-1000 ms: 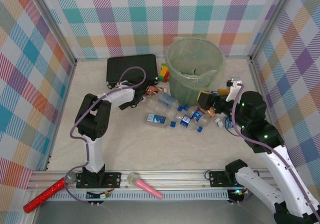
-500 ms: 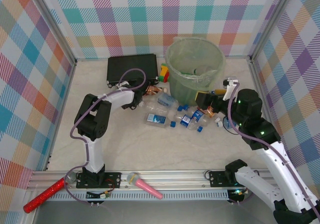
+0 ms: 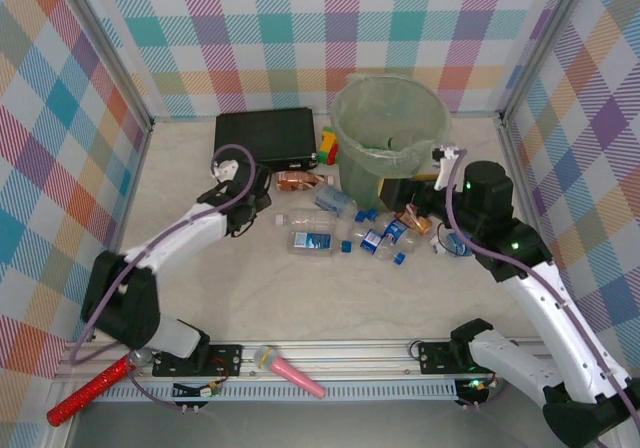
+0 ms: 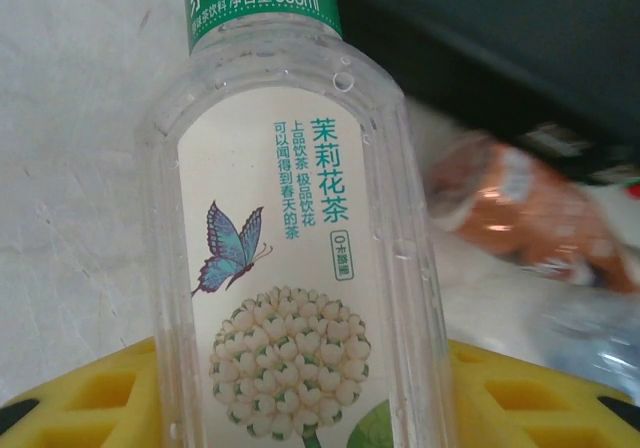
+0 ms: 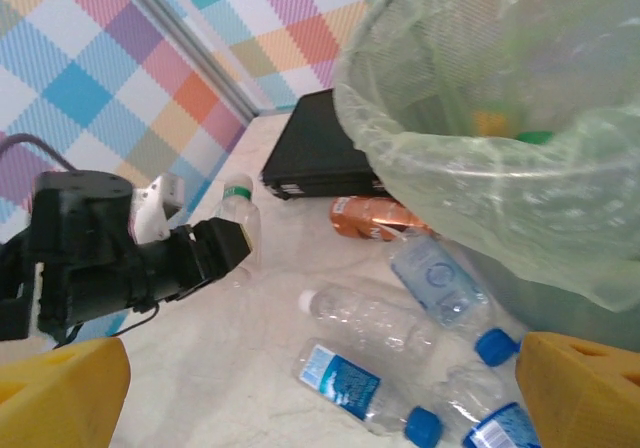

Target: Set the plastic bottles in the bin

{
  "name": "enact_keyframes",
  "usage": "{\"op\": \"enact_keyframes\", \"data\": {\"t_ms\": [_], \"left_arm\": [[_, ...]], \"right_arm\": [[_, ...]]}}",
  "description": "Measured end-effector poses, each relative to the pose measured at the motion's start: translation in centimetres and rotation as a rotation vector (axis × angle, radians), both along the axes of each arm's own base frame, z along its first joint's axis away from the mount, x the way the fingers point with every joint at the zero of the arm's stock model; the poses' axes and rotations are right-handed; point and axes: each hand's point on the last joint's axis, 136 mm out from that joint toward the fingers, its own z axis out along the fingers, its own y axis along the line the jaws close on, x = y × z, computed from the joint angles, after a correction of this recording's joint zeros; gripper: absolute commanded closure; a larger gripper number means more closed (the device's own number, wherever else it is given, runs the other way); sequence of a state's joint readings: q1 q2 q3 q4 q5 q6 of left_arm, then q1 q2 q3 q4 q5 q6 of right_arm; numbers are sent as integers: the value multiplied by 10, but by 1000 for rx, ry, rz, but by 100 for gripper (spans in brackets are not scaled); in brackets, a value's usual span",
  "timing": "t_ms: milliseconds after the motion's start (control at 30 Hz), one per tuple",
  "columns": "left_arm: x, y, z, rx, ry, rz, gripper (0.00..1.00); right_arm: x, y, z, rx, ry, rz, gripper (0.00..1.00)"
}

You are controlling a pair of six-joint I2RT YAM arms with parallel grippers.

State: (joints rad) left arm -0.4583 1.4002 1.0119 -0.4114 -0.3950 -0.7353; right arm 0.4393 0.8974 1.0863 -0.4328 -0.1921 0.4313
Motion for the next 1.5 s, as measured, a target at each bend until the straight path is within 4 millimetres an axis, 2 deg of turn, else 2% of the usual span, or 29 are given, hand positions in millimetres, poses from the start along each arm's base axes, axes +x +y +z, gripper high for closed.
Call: {"op": "enact_keyframes", "data": {"t_ms": [100,200,400,533,600,700,800,1000,1133,1333,1433,1500], "left_arm": [[-14,-5,34,-43,-95,-68,50],[-32,-16,58,-64,-176,-171,50],[-72,-54,99,-60,-334,-452,50],[-95,-71,121,-66,-417,-598,50],[-104,-76,129,-63,-446,-651,50],[-119,-84,137,-67,-471,-734,50],[-130,-88,136,-63,-466,-794,50],[-146,-87,137,-62,-459,-860,50],[-153,-85,142,-63,-474,-880,51],[-157,-85,144,-68,-475,-901,51],[-158,-85,145,-69,-477,-901,51],[-158,-85,146,-69,-481,-901,50]], "right_arm": [[3,12,7,26,17,40,1],[4,25,16,46,29,91,1],[9,63,42,70,61,239,1],[9,90,55,59,82,328,0],[10,101,59,59,95,367,9],[13,120,60,53,130,417,17],[19,140,54,34,170,449,20],[29,173,28,-2,264,474,23],[32,189,15,-7,312,485,26],[33,213,6,-1,357,516,41],[29,218,3,4,381,535,43],[27,218,2,5,394,539,50]]}}
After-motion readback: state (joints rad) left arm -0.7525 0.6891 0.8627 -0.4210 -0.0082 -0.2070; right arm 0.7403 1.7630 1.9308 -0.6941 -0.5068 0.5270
